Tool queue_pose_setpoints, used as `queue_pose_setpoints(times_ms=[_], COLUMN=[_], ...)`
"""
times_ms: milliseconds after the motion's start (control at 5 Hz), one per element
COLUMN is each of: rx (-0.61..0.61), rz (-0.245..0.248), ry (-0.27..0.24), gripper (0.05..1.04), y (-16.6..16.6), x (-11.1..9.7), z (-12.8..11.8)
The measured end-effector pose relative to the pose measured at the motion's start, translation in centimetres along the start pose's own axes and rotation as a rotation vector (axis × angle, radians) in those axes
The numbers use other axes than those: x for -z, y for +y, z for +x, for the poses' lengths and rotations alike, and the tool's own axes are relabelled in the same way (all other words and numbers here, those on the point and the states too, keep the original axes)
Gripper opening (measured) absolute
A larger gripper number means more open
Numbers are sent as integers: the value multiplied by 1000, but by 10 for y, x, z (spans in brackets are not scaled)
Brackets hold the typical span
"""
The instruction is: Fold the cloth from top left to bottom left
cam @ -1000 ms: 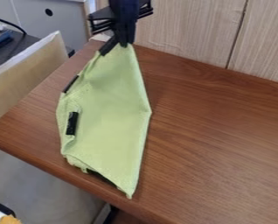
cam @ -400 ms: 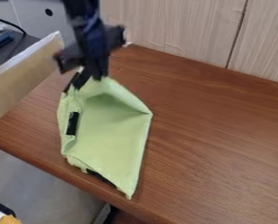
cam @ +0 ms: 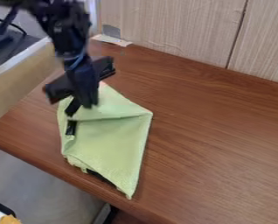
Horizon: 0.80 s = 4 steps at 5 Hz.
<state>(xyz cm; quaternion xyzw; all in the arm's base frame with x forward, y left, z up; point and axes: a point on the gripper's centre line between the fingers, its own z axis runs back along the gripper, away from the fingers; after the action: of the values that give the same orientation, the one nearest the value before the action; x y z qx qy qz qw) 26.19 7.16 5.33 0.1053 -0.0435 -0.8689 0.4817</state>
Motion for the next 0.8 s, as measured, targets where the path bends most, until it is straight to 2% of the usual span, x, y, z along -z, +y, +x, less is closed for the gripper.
queue_pose_setpoints(times_ms=[200, 400, 600, 800], rx=[25, 34, 58, 59], rz=[-37, -31, -28, -31], ry=[22, 13, 35, 32], gripper=[55, 75, 222, 485], y=[-16, -20, -14, -15], x=[6, 10, 6, 6], z=[8, 16, 18, 19])
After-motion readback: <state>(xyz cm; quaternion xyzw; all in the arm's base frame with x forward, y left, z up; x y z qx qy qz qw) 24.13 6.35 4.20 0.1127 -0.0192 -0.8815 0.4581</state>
